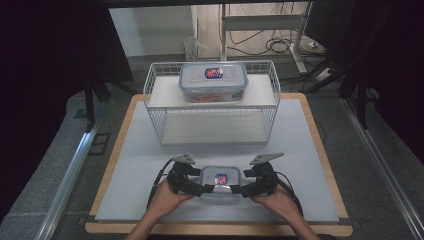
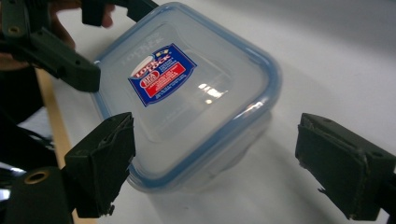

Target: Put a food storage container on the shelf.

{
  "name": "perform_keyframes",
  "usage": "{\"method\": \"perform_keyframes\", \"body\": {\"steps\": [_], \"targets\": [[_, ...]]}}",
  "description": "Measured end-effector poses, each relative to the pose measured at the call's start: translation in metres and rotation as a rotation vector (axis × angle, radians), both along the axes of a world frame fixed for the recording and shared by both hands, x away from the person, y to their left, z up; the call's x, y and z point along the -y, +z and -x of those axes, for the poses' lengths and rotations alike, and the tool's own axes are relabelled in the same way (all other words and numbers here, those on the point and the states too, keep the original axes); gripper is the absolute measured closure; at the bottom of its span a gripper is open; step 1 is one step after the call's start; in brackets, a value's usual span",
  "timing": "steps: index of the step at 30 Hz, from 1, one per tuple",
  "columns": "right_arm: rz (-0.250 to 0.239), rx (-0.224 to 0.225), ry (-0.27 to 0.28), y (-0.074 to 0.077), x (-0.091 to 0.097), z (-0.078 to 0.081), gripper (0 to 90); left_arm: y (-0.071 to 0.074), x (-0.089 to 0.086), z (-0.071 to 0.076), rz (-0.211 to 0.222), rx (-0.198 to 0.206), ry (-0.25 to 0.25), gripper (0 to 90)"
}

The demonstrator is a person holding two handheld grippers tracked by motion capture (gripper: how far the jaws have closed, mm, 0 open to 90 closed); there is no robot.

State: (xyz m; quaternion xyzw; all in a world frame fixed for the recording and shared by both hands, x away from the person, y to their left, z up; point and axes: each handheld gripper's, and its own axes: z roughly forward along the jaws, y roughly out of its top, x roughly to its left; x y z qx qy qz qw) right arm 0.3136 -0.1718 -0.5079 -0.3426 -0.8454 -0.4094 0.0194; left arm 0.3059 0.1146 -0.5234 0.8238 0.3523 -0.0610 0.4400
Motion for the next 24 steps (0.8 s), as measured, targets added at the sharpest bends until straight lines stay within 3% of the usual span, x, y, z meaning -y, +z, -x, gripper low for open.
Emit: {"method": "perform_keyframes", "body": {"steps": [1, 5, 8, 13, 16, 19, 24], "targets": [[-0.012, -0.022, 0.001, -0.002, -0.001, -0.002, 12.7, 0.000, 0.001, 0.001, 0.001, -0.009, -0.011, 8.1], [-0.054, -0.089, 0.018, -0.005, -0.002, -0.006, 17.2, 0.002, 0.007, 0.007, -0.065, 0.022, -0.033, 8.2], [-0.034, -0.094, 0.019, -0.002, -0.003, -0.003, 19.6, 0.003, 0.008, 0.010, -0.078, 0.035, -0.032, 9.0], [-0.039, -0.121, 0.018, -0.001, 0.001, 0.001, 27.1, 0.004, -0.002, 0.013, -0.021, 0.002, -0.005, 14.9], [-0.052, -0.119, 0.018, 0.000, 0.004, 0.004, 34.4, 0.005, -0.009, 0.014, 0.011, -0.007, 0.037, 30.4], [-0.051, -0.098, 0.008, 0.003, 0.006, 0.009, 39.2, 0.006, -0.013, 0.017, 0.027, -0.004, 0.041, 37.3], [-0.073, -0.099, 0.005, 0.004, 0.010, 0.013, 46.6, 0.008, -0.015, 0.024, 0.040, 0.018, 0.052, 43.9]]}}
